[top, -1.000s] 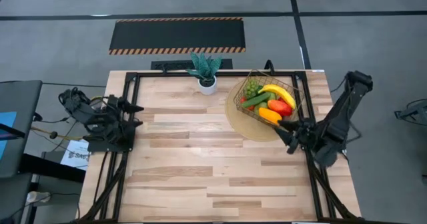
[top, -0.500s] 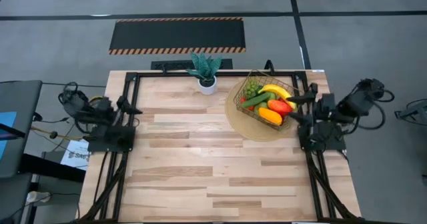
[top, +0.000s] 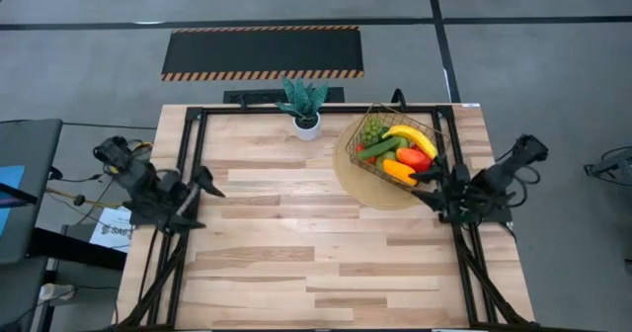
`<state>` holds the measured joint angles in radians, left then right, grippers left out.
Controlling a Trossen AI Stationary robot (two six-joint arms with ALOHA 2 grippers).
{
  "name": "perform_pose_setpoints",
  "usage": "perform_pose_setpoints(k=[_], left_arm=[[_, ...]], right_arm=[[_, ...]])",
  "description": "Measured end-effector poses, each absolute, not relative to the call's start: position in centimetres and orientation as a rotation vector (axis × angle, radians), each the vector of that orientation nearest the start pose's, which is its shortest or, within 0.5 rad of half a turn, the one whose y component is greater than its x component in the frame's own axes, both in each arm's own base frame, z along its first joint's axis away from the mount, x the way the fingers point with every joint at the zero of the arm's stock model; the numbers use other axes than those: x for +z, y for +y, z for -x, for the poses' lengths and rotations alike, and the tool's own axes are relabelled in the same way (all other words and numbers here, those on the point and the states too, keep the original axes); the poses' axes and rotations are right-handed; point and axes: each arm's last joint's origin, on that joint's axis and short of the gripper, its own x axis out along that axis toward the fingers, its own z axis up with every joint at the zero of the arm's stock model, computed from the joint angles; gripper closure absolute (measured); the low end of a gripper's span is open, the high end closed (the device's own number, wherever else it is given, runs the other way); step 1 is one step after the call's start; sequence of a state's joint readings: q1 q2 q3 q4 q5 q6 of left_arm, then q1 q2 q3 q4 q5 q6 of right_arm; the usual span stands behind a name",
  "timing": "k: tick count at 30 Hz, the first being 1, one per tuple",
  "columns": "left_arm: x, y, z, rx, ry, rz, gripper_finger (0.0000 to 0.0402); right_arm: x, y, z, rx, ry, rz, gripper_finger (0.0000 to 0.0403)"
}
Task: Build produce basket
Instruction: Return to Home Position
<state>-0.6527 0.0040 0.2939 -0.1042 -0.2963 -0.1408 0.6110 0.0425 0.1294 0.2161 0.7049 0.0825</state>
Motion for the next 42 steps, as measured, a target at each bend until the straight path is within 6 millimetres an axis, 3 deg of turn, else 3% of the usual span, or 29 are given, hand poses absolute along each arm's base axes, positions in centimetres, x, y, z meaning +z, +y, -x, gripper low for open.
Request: perform_pose_setpoints(k=[4,9,18,25,42], left_arm=[[22.1,-4.3,-7.1,-0.373,-0.171,0.26,0.0003],[18.8,-5.0,-7.9,-0.373,-0.178,0.284,0.0003],[18.3,-4.9,-8.1,-0.299,-0.134,0.221,0.0003],[17.4,-4.8,-8.2,-0.251,-0.056,0.198,0.0003],[17.4,-4.9,-8.2,-0.258,-0.05,0.222,0.0003]], right_arm=[[19.7,3.4,-8.0,-0.074,-0.284,-0.317,0.0143],[18.8,3.4,-8.2,-0.137,-0.205,-0.303,0.0143],[17.2,3.3,-8.4,-0.243,-0.083,-0.306,0.0143],[17.0,3.2,-8.4,-0.276,-0.067,-0.269,0.0143],[17.0,3.2,-8.4,-0.27,-0.063,-0.265,0.0143]])
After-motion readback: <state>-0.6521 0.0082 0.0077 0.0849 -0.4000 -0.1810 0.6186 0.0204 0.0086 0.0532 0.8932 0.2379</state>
